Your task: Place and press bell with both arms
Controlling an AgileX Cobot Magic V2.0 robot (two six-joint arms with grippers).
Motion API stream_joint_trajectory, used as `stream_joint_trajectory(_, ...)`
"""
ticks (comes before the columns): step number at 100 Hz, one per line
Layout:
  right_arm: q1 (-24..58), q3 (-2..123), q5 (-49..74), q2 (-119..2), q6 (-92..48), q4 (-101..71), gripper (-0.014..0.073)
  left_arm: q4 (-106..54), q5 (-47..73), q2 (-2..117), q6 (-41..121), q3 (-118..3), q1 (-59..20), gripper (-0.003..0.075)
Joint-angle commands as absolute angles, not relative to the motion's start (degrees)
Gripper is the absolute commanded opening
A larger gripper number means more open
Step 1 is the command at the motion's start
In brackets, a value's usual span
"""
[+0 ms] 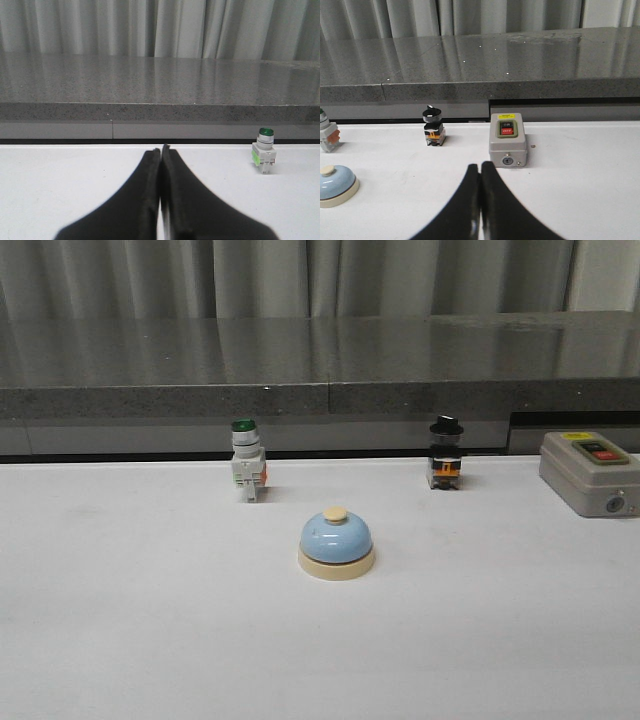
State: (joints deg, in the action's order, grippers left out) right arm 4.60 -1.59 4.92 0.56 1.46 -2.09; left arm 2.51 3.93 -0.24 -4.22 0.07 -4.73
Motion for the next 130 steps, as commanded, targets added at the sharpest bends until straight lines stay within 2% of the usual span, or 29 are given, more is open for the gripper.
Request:
stream_joint_trajectory(1,4.6,-0.7,0.3,1.7,1.2,-2.0,-0.0060,2.6,-1.0,-1.9,-4.7,2.4,-4.7,-0.0020)
stream_joint_trajectory(36,4.6,1.6,-5.8,1.4,1.2,-2.0,-0.0060,2.6,-1.0,-1.9,-4.7,2.4,-4.7,-0.0020)
stream_joint_trajectory(55,4.6,13.1,9.6,-5.1,1.2,-2.0,-0.0060,2.6,-1.0,-1.9,-4.7,2.4,-4.7,-0.0020)
stream_joint_trajectory(88,4.6,43.3,43.3,-32.3,0.0,-2.0,-0.0060,2.6,-1.0,-1.9,-4.7,2.4,-4.7,-0.0020)
stream_joint_trajectory(106,4.6,53.4,47.9,-45.7,0.0,-2.6,-0.0060,2.6,-1.0,-1.9,-4.7,2.4,-4.7,-0.0019)
stream_joint_trajectory(130,5.3,56.3,47.0,-57.5,-2.6,-12.0,-0.0060,2.6,-1.0,-1.9,-4.7,2.4,-4.7,-0.0020)
